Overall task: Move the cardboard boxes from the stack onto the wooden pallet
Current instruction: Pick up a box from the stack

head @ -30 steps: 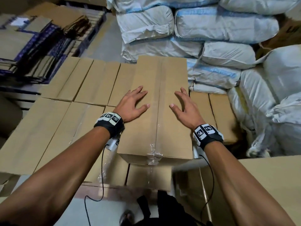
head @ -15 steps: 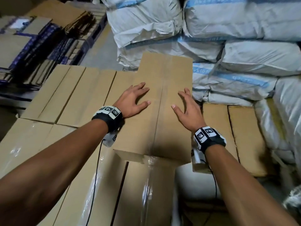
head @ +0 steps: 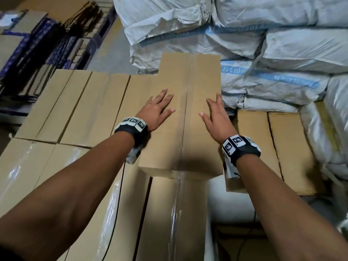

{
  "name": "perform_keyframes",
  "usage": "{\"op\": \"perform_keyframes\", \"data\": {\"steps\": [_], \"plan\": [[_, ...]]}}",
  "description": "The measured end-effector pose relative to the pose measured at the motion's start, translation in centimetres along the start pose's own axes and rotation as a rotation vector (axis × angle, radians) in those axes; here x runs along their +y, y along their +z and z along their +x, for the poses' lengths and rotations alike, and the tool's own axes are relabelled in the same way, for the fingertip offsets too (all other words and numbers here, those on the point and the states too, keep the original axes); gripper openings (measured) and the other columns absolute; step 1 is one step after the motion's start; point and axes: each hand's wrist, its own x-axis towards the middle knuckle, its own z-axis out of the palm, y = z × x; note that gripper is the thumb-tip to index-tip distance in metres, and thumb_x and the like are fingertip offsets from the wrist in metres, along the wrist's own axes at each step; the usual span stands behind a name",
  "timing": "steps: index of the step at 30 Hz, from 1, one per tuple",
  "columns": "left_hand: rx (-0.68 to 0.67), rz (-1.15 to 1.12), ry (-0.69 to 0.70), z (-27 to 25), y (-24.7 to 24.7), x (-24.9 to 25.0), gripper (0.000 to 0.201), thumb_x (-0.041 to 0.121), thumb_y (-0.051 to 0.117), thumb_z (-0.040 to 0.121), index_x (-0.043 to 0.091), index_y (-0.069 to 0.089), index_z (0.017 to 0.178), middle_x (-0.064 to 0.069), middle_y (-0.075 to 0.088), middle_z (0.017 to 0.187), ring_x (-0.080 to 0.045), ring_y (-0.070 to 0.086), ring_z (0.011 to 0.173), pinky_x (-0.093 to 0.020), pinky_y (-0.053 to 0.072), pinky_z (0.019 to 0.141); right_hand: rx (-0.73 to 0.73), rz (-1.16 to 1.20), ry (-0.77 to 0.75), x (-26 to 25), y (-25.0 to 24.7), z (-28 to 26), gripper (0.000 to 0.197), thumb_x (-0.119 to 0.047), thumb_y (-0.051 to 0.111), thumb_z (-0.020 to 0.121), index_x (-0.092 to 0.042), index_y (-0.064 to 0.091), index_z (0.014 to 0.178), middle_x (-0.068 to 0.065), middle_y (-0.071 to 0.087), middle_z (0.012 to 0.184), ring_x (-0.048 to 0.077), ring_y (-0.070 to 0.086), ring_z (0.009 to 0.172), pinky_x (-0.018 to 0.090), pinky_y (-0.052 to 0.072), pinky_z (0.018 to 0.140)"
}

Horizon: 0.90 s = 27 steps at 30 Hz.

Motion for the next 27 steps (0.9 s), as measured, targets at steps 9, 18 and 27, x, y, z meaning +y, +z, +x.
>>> {"op": "perform_keyframes", "data": {"steps": [9,18,27], "plan": [[0.025,-0.179,-0.031,-12.6,1.7,2.0,0.066,0.05,0.04,0.109,0.024,0.02,0.167,0.001,-0.003,0.176,-0.025,0.025,0.157,-0.042,0.029,0.125,0.049,0.039,0.086,-2.5,2.4,-13.4,0.057,-0.042,0.046,0.11,-0.021,0.032,0.162,-0.002,-0.002,0.177,0.022,0.018,0.16,0.043,0.025,0.125],[0.1,-0.193,0.025,-13.2,1.4,3.1,0.059,0.039,0.046,0.111,0.012,0.034,0.162,-0.006,0.011,0.175,-0.024,0.021,0.159,-0.031,0.018,0.127,0.097,0.047,0.028,-2.4,2.1,-12.7,0.047,-0.038,0.046,0.111,-0.02,0.046,0.154,0.004,0.013,0.175,0.022,0.026,0.157,0.037,0.026,0.123],[0.132,-0.158,-0.007,-6.4,0.1,1.1,0.058,0.038,0.048,0.11,0.011,0.038,0.16,-0.006,0.02,0.173,-0.025,0.027,0.157,-0.027,0.016,0.126,0.077,0.002,-0.039,-1.5,1.1,-5.4,0.045,-0.036,0.048,0.112,-0.016,0.049,0.151,0.008,0.017,0.174,0.027,0.037,0.149,0.021,0.023,0.111]]}}
